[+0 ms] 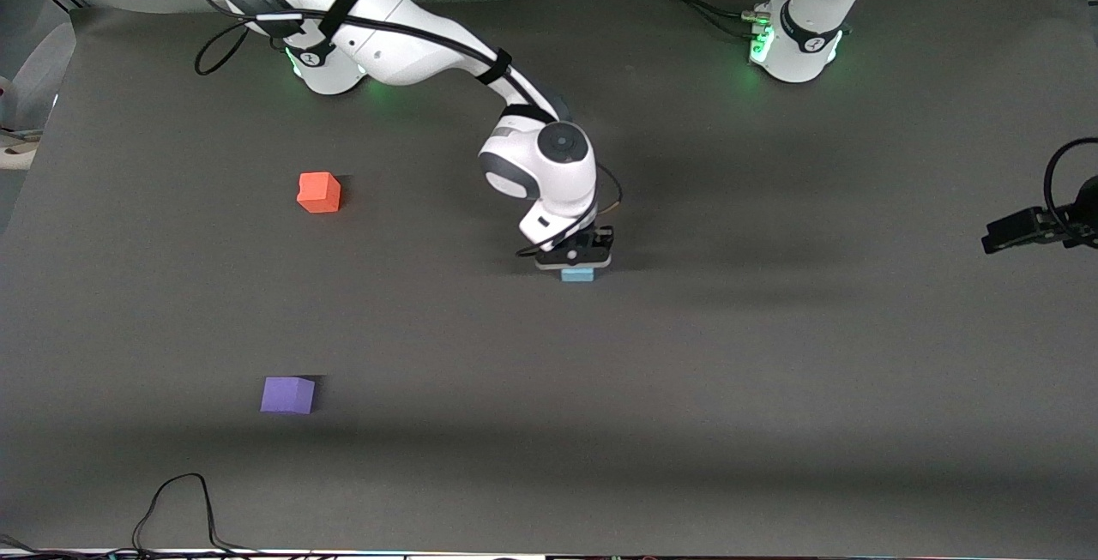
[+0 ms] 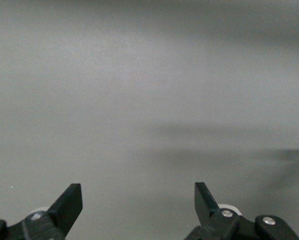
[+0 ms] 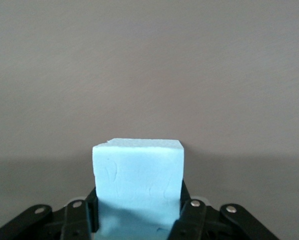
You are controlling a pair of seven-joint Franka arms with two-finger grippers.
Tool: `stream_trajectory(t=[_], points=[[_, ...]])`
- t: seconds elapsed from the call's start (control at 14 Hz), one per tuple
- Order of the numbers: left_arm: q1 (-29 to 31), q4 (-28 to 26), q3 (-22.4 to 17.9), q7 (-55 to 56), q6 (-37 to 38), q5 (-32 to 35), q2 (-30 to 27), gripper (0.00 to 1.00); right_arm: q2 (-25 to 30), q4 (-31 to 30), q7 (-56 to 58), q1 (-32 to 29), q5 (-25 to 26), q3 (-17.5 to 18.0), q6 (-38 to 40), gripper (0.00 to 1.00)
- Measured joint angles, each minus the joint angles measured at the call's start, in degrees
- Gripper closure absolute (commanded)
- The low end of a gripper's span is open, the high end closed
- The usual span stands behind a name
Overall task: Place blue block between orange and purple blocks
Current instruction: 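Carry the blue cube with the right gripper toward the orange cube, then lower the blue cube between orange and purple cubes, open the right gripper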
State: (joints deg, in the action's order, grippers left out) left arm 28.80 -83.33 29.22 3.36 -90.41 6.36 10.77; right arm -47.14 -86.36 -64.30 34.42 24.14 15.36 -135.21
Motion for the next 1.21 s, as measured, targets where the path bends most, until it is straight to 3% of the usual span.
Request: stream_trajectory(t=[0.21,0.36,0.43,0.64,0.79,0.93,1.07,1.21], points=[[-0.4,-1.3,0.4,0.0,0.9,-0.1,-2.1,0.00,4.6,-0.7,0.1,-4.9,0.0,0.1,6.7,0.92],[-1.6,-2.1,-0.3,0.0,0.8,-0.5,-3.2,0.00,9.8,-5.6,2.7,-9.1,-0.3,0.2,7.4,0.92],[-4.6,-2.7,-3.0,0.0,0.5,-1.0,-3.8,0.00,13.0,-9.6,5.5,-11.9,-1.0,0.2,6.5,0.92],[-20.2,-3.6,-18.4,0.0,0.1,-2.8,-5.5,0.00,23.7,-23.6,18.4,-21.3,-8.7,-0.9,1.7,0.92],[-27.3,-3.9,-25.1,0.0,0.1,-3.1,-6.4,0.00,30.7,-31.1,29.2,-23.5,-15.7,-7.0,1.0,0.91],[-30.6,-4.1,-27.9,0.0,0.1,-3.2,-6.8,0.00,35.0,-37.3,38.8,-23.8,-22.0,-13.5,-1.3,0.90],[-31.0,-4.7,-28.3,-0.1,0.2,-3.4,-7.1,0.00,35.9,-41.9,42.5,-23.8,-23.3,-17.8,-5.2,0.88],[-31.0,-4.9,-28.6,-0.9,1.0,-3.5,-7.2,0.00,34.8,-44.1,43.4,-23.7,-23.3,-19.0,-8.1,0.88]])
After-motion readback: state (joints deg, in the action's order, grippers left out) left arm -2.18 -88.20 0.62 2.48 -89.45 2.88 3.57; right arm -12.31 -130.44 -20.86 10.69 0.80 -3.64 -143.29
